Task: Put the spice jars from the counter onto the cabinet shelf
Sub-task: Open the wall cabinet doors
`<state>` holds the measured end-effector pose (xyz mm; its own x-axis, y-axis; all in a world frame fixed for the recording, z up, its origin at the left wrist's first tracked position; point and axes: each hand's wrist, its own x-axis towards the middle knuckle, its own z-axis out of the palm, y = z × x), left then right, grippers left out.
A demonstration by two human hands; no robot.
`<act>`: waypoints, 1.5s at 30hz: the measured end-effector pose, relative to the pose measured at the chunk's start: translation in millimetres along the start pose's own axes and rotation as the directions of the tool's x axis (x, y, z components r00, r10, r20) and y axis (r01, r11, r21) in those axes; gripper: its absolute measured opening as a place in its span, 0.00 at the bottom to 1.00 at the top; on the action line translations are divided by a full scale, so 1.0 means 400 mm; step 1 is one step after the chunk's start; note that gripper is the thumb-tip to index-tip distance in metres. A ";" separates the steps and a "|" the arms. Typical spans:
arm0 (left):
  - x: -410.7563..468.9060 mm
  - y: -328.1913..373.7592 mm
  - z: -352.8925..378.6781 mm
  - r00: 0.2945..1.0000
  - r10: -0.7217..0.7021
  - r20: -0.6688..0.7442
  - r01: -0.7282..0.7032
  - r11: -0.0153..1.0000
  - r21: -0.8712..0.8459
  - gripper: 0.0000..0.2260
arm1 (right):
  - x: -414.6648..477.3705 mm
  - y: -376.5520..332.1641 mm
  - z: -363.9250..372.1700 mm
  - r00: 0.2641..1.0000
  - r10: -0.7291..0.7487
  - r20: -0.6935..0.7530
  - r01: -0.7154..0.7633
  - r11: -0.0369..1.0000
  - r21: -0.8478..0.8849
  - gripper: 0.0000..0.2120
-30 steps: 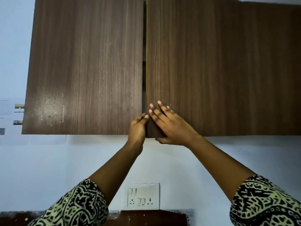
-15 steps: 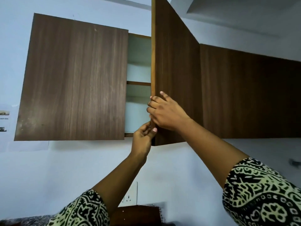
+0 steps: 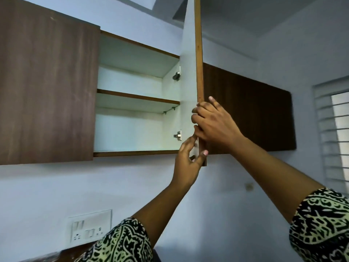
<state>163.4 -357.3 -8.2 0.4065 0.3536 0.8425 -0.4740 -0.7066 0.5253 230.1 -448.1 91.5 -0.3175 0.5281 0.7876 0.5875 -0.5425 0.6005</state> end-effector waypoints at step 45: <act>0.290 -0.115 -0.199 0.931 0.010 0.365 -0.353 0.287 0.891 0.18 | 0.012 -0.053 0.282 0.859 0.384 0.338 -0.494 0.447 0.746 0.13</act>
<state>170.1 -234.8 74.9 0.6593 0.0984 0.7454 0.4164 -0.8733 -0.2530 300.1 -360.5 66.9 0.2047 0.4659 0.8608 0.9746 -0.0157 -0.2232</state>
